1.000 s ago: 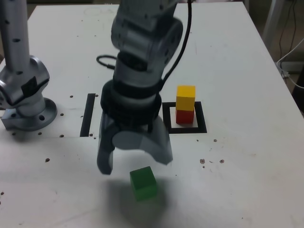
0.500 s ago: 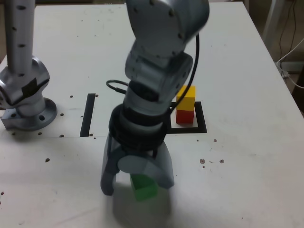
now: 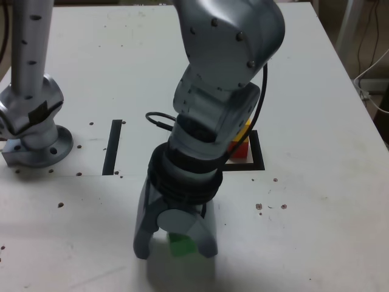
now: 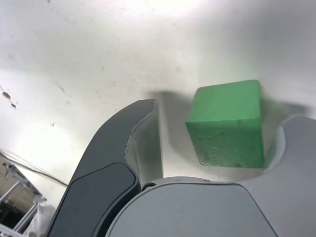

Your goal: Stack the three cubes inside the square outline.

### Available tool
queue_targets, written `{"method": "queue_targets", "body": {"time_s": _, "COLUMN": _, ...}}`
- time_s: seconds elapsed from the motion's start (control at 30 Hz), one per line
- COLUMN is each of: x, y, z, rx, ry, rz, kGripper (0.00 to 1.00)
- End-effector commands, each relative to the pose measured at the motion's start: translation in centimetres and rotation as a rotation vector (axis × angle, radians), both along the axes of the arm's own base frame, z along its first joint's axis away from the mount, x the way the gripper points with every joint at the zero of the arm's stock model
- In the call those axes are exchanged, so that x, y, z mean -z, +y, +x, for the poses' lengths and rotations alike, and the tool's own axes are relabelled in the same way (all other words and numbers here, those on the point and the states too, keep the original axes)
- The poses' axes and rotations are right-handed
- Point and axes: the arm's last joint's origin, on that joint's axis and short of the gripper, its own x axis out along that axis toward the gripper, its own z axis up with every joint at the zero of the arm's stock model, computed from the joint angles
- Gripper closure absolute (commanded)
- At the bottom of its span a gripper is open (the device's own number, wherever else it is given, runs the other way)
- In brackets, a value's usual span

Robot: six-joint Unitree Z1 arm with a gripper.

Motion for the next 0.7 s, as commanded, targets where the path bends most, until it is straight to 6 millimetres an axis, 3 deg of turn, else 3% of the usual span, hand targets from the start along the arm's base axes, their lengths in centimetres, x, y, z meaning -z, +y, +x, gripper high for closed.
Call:
{"method": "queue_targets", "body": {"time_s": 0.0, "x": 0.08, "y": -0.19, "z": 0.16, "rx": 0.011, "ry": -0.015, "rz": 0.003, "kGripper": 0.72}}
{"method": "queue_targets", "body": {"time_s": 0.67, "x": -0.29, "y": 0.01, "z": -0.06, "rx": 0.02, "ry": -0.016, "rz": 0.015, "kGripper": 0.72}}
